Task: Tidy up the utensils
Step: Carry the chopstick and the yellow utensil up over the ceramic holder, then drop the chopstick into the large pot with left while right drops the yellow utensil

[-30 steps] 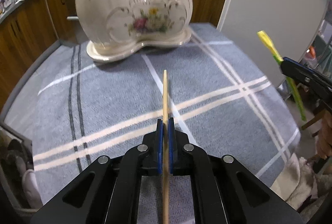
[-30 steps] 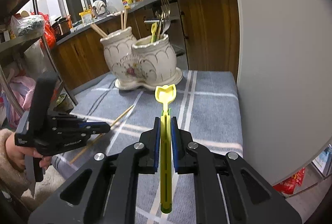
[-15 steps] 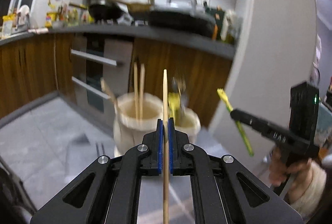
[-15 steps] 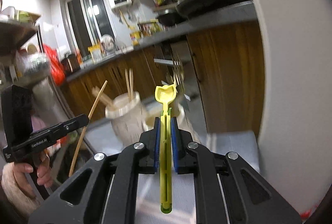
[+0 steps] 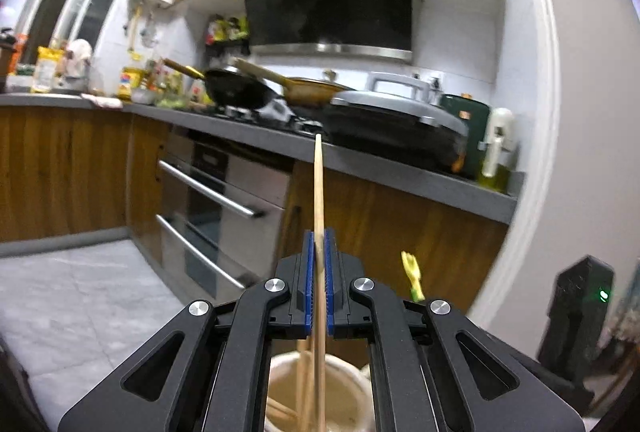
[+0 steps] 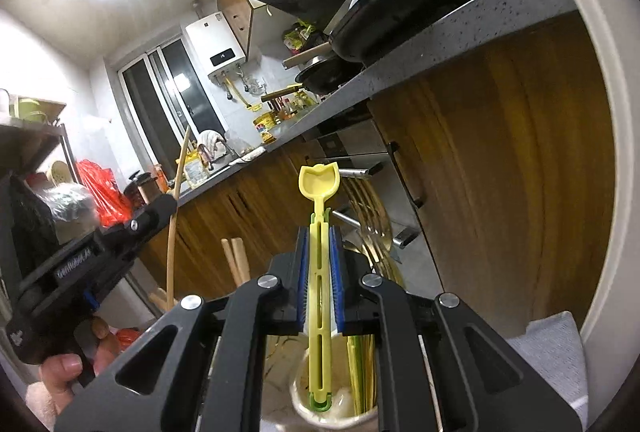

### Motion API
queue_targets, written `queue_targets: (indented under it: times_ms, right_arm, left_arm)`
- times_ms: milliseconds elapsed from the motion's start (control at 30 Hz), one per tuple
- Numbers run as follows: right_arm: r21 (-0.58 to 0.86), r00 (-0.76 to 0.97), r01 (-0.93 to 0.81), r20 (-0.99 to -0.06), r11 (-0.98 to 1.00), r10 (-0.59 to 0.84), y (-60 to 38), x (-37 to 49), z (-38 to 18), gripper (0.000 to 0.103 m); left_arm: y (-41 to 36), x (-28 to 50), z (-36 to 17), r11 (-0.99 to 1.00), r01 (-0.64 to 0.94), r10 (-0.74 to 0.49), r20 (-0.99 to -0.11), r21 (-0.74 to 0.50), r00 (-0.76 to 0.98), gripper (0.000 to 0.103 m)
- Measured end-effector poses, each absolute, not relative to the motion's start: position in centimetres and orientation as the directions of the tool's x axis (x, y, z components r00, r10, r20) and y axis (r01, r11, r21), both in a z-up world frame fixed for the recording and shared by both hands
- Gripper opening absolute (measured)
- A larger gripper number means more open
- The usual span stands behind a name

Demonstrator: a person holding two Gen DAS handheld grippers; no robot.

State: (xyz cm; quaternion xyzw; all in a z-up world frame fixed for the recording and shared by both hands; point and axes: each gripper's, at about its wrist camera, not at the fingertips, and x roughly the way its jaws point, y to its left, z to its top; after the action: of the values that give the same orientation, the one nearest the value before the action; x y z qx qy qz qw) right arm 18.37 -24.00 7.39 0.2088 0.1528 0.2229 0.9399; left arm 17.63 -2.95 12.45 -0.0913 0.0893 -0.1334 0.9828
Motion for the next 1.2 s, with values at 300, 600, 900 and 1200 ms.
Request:
queue_targets:
  times_ms: [300, 600, 900, 1200]
  right_arm:
    - [0.369, 0.869, -0.350, -0.214, 0.861, 0.445, -23.0, 18.1, 5.9, 0.010]
    - [0.334, 0.856, -0.363, -0.250, 0.870, 0.453, -23.1, 16.3, 5.2, 0.010]
    - [0.260, 0.846, -0.371, -0.300, 0.891, 0.440, -22.7, 14.6, 4.8, 0.010]
    - [0.265, 0.848, -0.351, -0.317, 0.898, 0.424, -23.4, 13.6, 5.0, 0.025]
  left_arm:
    - [-3.4, 17.9, 10.5, 0.959, 0.235, -0.258, -0.140, -0.159, 0.956, 0.005]
    - [-2.8, 14.9, 9.4, 0.951, 0.285, -0.305, -0.201, -0.121, 0.931, 0.005]
    - [-3.3, 13.0, 7.6, 0.950, 0.303, -0.311, -0.306, -0.075, 0.900, 0.006]
    - [-2.7, 10.7, 7.2, 0.948, 0.307, -0.316, -0.322, -0.081, 0.892, 0.015]
